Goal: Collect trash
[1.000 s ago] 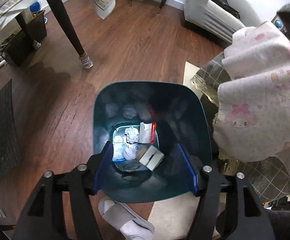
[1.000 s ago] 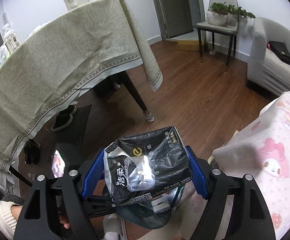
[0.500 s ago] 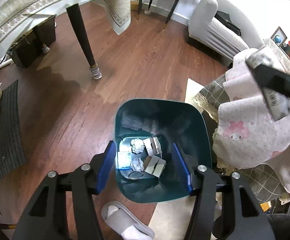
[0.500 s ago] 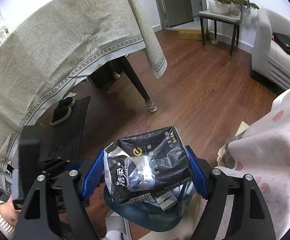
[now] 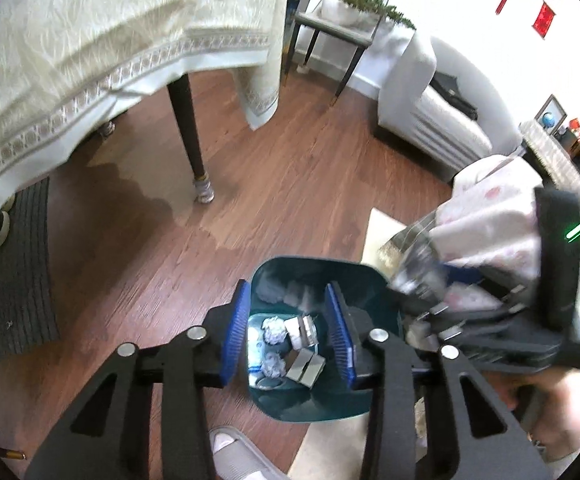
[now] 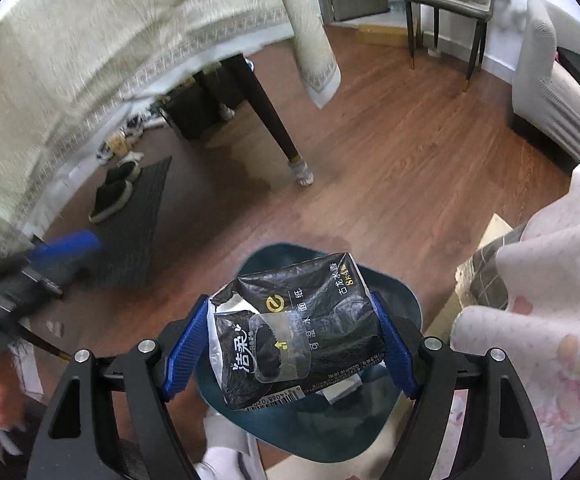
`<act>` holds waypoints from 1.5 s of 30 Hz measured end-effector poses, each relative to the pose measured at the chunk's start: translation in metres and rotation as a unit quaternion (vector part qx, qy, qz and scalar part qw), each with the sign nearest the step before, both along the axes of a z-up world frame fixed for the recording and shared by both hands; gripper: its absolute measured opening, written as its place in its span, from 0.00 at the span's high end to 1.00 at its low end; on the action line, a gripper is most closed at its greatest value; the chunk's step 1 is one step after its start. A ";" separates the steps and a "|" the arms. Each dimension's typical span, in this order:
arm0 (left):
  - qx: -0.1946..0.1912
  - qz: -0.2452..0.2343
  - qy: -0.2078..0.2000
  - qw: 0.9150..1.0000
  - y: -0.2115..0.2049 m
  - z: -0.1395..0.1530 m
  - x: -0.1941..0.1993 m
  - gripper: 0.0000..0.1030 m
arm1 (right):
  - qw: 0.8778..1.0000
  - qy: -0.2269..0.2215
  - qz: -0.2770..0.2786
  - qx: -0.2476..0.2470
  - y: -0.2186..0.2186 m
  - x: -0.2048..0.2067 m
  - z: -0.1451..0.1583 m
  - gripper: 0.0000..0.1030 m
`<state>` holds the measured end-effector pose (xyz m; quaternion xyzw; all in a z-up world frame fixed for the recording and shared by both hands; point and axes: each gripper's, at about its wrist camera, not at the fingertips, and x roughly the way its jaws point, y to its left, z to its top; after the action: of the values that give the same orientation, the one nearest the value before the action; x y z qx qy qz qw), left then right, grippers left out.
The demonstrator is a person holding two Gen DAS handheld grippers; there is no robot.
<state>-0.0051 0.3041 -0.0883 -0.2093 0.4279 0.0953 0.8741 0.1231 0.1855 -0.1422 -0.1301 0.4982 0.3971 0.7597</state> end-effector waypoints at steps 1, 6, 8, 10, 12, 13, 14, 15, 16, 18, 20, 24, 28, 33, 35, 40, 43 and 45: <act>0.001 -0.004 -0.009 1.000 -0.002 0.007 0.000 0.65 | 1.000 0.001 0.000 -0.005 0.000 0.000 -0.004 0.24; 0.000 -0.014 -0.037 0.999 -0.010 0.027 0.002 0.67 | 0.999 0.019 0.008 -0.036 0.004 -0.005 -0.030 0.24; -0.007 -0.019 -0.049 0.999 -0.013 0.036 0.002 0.68 | 0.999 0.032 0.010 -0.041 0.003 -0.007 -0.041 0.23; -0.005 -0.019 -0.060 0.998 -0.015 0.045 0.002 0.68 | 0.998 0.028 0.011 -0.059 0.001 -0.010 -0.050 0.21; -0.005 -0.018 -0.065 0.998 -0.016 0.051 0.002 0.68 | 0.996 0.026 0.016 -0.079 -0.001 -0.012 -0.059 0.18; -0.004 -0.017 -0.068 0.998 -0.017 0.055 0.001 0.68 | 0.996 0.025 0.019 -0.083 -0.002 -0.013 -0.060 0.17; -0.002 -0.017 -0.070 0.997 -0.018 0.058 0.001 0.68 | 0.996 0.023 0.022 -0.085 -0.003 -0.015 -0.060 0.11; 0.001 -0.017 -0.071 0.997 -0.020 0.061 0.001 0.68 | 0.996 0.020 0.023 -0.080 -0.005 -0.016 -0.057 0.07; 0.006 -0.017 -0.072 0.997 -0.022 0.064 0.001 0.68 | 0.997 0.019 0.022 -0.077 -0.006 -0.017 -0.055 0.07; 0.011 -0.017 -0.077 0.997 -0.026 0.071 0.002 0.68 | 0.997 0.015 0.023 -0.067 -0.011 -0.021 -0.046 0.07; 0.027 -0.020 -0.079 0.996 -0.033 0.079 0.004 0.68 | 0.998 0.005 0.023 -0.058 -0.014 -0.023 -0.036 0.07; 0.096 -0.033 -0.078 0.992 -0.053 0.096 0.002 0.68 | 0.999 -0.023 0.007 -0.022 -0.027 -0.025 0.001 0.07; 0.089 -0.038 -0.086 0.992 -0.064 0.110 -0.004 0.68 | 0.997 -0.072 -0.004 0.004 -0.047 -0.030 0.048 0.07; 0.095 -0.050 -0.090 0.990 -0.086 0.120 -0.015 0.52 | 0.992 -0.119 -0.036 0.030 -0.096 -0.043 0.103 0.09; 0.098 -0.050 -0.089 0.990 -0.094 0.121 -0.019 0.39 | 0.986 -0.159 -0.052 0.025 -0.118 -0.052 0.122 0.14; 0.102 -0.050 -0.106 0.988 -0.109 0.123 -0.029 0.23 | 0.975 -0.188 -0.111 0.049 -0.176 -0.060 0.160 0.22; 0.116 -0.046 -0.100 0.987 -0.119 0.122 -0.032 0.21 | 0.968 -0.199 -0.142 0.051 -0.213 -0.066 0.180 0.22; 0.121 -0.041 -0.107 0.986 -0.126 0.126 -0.036 0.16 | 0.963 -0.206 -0.165 0.050 -0.236 -0.071 0.189 0.22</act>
<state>-0.0412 0.1782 0.0373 -0.0930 0.3250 0.0874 0.9370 0.0521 -0.0508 0.0470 -0.0873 0.3246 0.2553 0.9066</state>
